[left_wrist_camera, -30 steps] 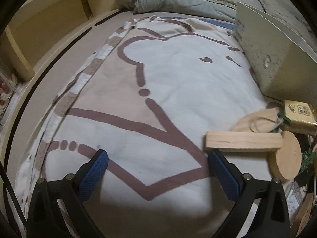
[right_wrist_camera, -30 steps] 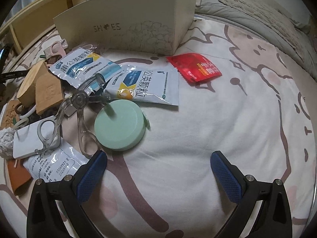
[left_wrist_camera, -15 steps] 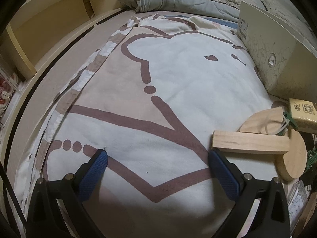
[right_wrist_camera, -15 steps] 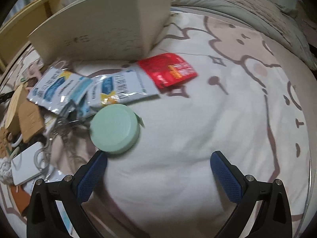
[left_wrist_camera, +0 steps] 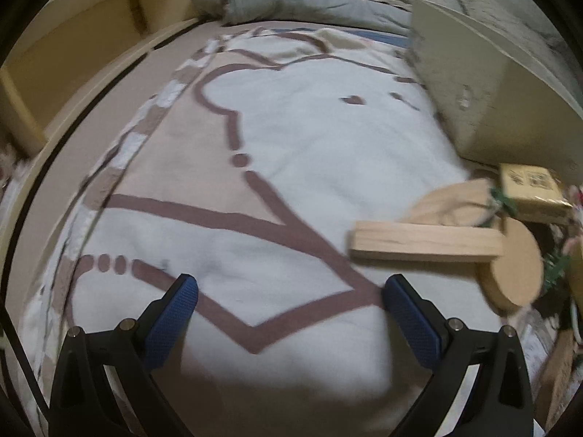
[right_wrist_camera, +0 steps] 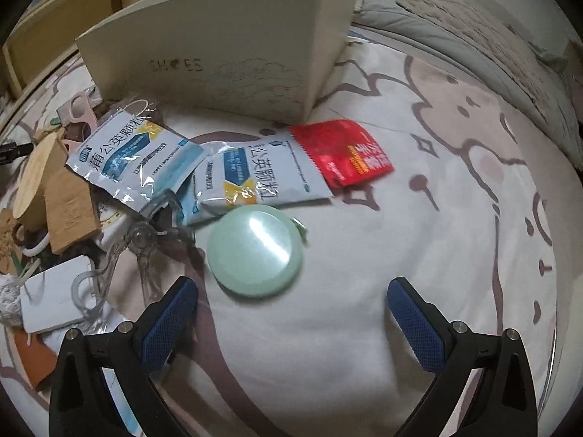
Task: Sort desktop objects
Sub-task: 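Move the left tool toward the wooden stick while the right tool approaches the green compact, then lower the left gripper over the wooden stick while the right gripper lowers over the green compact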
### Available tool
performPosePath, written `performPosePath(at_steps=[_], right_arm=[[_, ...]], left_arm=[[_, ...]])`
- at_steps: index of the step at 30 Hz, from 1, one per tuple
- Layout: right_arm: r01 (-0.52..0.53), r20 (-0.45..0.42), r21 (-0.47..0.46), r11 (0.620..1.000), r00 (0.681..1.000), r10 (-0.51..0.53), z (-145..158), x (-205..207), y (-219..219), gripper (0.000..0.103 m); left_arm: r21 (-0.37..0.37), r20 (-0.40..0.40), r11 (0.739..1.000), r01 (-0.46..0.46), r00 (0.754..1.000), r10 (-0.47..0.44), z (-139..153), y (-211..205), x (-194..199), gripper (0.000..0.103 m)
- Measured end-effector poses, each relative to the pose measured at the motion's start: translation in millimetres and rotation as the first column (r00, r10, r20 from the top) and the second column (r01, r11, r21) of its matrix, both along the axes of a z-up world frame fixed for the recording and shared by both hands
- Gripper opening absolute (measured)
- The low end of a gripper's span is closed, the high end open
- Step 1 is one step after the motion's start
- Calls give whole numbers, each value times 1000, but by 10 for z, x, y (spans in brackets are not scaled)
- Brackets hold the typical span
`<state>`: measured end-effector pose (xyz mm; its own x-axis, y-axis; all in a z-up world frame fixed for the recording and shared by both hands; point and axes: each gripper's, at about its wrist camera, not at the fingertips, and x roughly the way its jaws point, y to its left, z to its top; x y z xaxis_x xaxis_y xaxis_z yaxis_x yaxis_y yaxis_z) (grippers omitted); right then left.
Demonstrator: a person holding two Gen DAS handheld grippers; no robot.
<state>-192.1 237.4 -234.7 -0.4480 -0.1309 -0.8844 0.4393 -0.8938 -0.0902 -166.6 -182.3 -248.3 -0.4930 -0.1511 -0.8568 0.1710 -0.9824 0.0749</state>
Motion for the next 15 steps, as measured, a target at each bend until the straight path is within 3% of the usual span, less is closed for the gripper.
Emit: performPosePath(at_steps=[6, 15], right_arm=[[53, -3, -29, 998, 999, -54, -24, -101, 2, 103], [93, 8, -66, 994, 996, -93, -74, -165, 18, 103]], left_arm=[[35, -6, 994, 101, 995, -101, 49, 297, -38, 103], [61, -12, 988, 145, 989, -145, 65, 522, -151, 103]])
